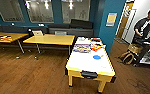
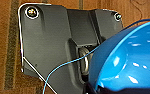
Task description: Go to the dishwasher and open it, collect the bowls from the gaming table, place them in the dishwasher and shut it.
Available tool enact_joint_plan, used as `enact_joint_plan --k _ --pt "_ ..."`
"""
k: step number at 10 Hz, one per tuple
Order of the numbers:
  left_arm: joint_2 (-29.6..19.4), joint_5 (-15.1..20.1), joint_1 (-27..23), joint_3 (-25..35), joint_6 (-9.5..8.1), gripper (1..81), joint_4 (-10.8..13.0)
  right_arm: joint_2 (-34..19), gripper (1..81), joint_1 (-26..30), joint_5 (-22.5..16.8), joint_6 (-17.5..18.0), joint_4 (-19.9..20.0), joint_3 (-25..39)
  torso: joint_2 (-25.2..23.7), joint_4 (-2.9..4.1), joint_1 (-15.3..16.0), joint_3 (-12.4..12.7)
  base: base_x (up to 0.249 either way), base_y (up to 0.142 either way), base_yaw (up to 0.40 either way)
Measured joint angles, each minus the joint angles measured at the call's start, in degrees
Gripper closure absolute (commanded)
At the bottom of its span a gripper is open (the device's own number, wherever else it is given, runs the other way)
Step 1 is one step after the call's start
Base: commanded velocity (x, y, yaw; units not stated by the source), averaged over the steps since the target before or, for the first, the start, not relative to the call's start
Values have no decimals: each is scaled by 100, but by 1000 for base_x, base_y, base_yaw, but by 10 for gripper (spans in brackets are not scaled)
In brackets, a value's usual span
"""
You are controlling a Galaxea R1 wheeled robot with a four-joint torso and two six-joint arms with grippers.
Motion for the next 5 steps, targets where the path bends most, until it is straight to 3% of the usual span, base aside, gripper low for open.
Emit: enact_joint_plan --k 5 --pt "26 15 5 0 9 811 2 71 811 0 0 0 -9 -77 0 0 2 0 -170 0 0"
